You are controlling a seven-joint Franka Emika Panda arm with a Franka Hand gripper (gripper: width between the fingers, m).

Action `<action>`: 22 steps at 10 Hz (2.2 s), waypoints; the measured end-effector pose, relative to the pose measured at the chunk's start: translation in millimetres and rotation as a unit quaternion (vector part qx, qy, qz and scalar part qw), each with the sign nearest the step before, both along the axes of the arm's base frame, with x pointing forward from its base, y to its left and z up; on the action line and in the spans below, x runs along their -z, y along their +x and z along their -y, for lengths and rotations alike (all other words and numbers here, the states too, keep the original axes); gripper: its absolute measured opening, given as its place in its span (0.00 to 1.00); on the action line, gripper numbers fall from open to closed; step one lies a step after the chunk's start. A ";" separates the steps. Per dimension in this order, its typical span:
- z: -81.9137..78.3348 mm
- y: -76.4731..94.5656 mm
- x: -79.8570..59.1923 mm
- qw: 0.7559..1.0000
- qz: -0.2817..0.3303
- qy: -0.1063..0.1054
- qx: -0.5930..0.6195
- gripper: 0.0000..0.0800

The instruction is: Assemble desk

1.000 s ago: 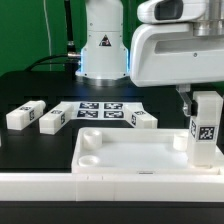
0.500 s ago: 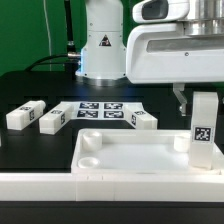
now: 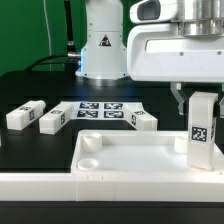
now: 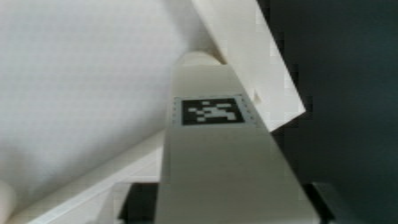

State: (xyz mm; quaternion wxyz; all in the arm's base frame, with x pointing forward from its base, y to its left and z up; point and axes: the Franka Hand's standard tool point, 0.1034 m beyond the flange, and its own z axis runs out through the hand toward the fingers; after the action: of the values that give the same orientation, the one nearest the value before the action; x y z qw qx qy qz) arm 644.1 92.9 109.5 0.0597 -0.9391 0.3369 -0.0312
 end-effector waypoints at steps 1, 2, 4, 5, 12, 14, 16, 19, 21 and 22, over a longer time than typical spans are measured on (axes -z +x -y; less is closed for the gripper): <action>0.5 -1.2 0.3 0.999 -0.005 0.011 0.037 0.37; 0.2 -2.6 0.4 0.996 -0.011 0.023 0.082 0.37; -2.1 -4.7 0.8 0.985 -0.023 0.033 0.166 0.37; -2.2 -4.9 1.0 0.979 -0.027 0.038 0.199 0.37; -17.2 -8.4 1.5 0.989 -0.025 0.036 0.139 0.80; -17.6 -8.3 1.4 0.999 -0.014 0.027 0.044 0.81; -18.4 -8.6 1.6 0.999 -0.006 0.019 -0.028 0.81; -18.1 -8.6 1.7 0.992 0.004 0.010 -0.123 0.81; -15.0 -7.2 1.7 0.967 0.018 -0.013 -0.252 0.81; -11.7 -4.5 1.5 0.948 0.025 -0.026 -0.316 0.81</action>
Offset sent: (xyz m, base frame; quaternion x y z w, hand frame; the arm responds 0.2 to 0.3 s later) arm -0.0063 0.0053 -0.0100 -0.0371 -0.0052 0.2616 0.9644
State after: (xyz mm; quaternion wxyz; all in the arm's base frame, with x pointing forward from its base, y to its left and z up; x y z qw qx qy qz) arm 639.6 104.6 108.0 0.0501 -0.9976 0.0206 -0.0434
